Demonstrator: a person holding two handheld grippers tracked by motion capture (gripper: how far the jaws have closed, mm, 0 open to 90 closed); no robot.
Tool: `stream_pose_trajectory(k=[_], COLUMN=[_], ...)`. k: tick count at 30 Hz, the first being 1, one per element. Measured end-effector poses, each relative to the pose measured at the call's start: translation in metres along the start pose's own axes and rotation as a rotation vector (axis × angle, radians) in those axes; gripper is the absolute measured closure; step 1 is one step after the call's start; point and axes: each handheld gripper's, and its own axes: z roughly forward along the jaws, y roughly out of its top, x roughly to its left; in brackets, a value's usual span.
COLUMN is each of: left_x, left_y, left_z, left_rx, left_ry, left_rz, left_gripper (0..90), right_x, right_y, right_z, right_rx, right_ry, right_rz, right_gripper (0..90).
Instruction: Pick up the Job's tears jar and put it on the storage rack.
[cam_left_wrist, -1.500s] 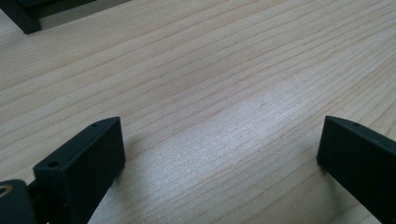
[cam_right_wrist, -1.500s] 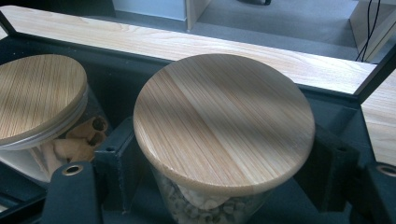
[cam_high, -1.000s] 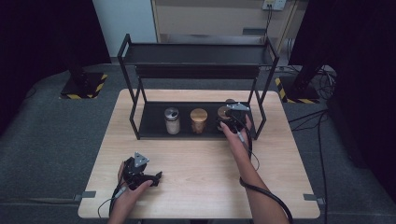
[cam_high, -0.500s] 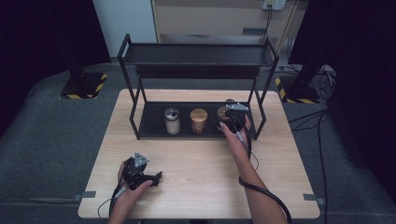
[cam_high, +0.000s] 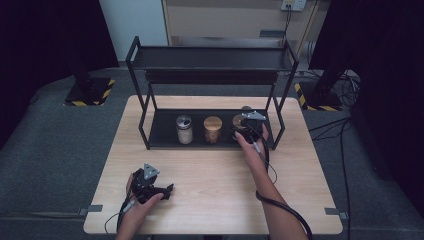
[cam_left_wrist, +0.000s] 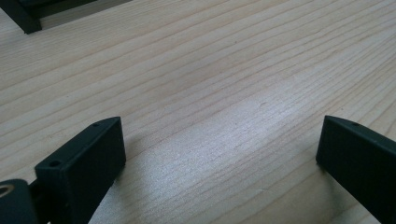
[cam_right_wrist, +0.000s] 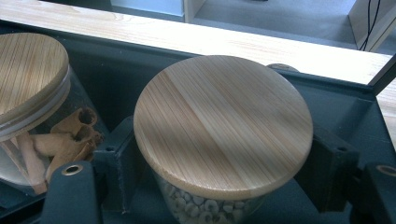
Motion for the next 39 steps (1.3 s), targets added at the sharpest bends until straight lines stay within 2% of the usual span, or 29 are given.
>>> stream_pose_trajectory(k=[12,19,24,39], left_x=[0.000,0.000,0.000,-0.001], left_y=[0.000,0.000,0.000,0.000], left_z=[0.000,0.000,0.000,0.000], left_rx=[0.001,0.000,0.000,0.001], left_ry=[-0.001,-0.001,-0.001,-0.001], left_rz=[0.001,0.002,0.001,0.001], left_gripper=[0.0,0.0,0.0,0.0], right_x=[-0.001,0.000,0.000,0.000], right_y=[0.002,0.003,0.004,-0.004], right_z=[0.000,-0.001,-0.003,-0.021], right_rx=[0.004,0.011,0.017,0.035], right_ry=[0.003,0.014,0.015,0.014], right_rz=[-0.016,-0.037,-0.031,-0.039], right_gripper=[24.3,12.7,7.1,4.4])
